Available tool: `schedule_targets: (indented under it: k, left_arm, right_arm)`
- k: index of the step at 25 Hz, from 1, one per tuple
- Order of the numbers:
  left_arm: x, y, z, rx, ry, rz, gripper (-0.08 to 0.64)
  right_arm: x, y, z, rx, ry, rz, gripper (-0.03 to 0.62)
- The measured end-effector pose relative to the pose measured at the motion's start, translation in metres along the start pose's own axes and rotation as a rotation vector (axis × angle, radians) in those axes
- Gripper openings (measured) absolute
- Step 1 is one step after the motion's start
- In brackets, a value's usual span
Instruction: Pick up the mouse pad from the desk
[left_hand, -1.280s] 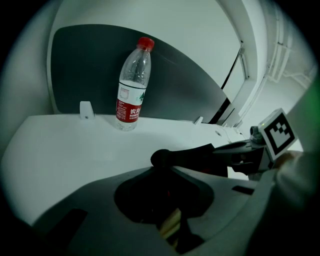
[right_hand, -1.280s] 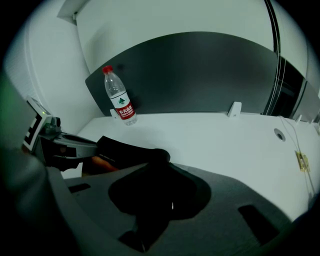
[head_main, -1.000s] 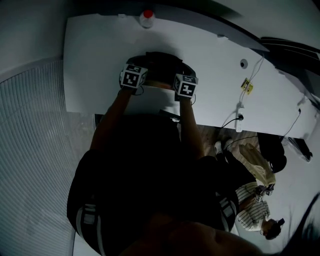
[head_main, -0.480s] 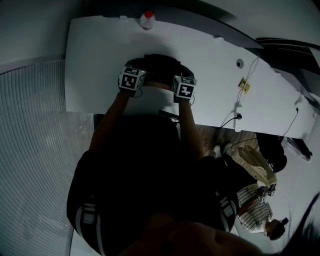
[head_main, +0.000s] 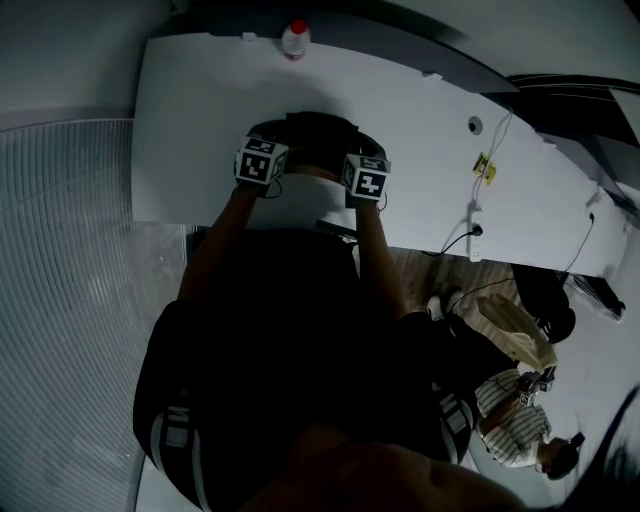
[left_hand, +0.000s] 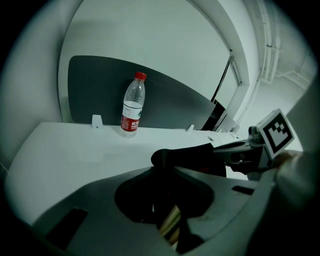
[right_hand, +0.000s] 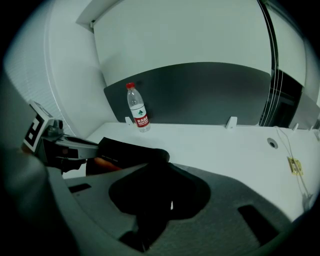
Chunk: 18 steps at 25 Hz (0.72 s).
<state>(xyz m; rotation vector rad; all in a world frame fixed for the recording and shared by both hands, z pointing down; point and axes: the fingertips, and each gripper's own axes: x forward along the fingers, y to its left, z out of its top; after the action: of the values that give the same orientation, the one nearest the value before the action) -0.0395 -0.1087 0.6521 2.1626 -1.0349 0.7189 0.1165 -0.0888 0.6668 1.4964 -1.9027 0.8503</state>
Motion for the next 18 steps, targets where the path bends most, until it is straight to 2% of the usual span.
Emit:
schedule_targets:
  k: [18]
  left_arm:
    - [-0.033,-0.007,0.0,0.014,-0.059,0.005,0.048]
  right_arm:
    - [-0.028,0.018,0.005,-0.018,-0.049,-0.004,0.054]
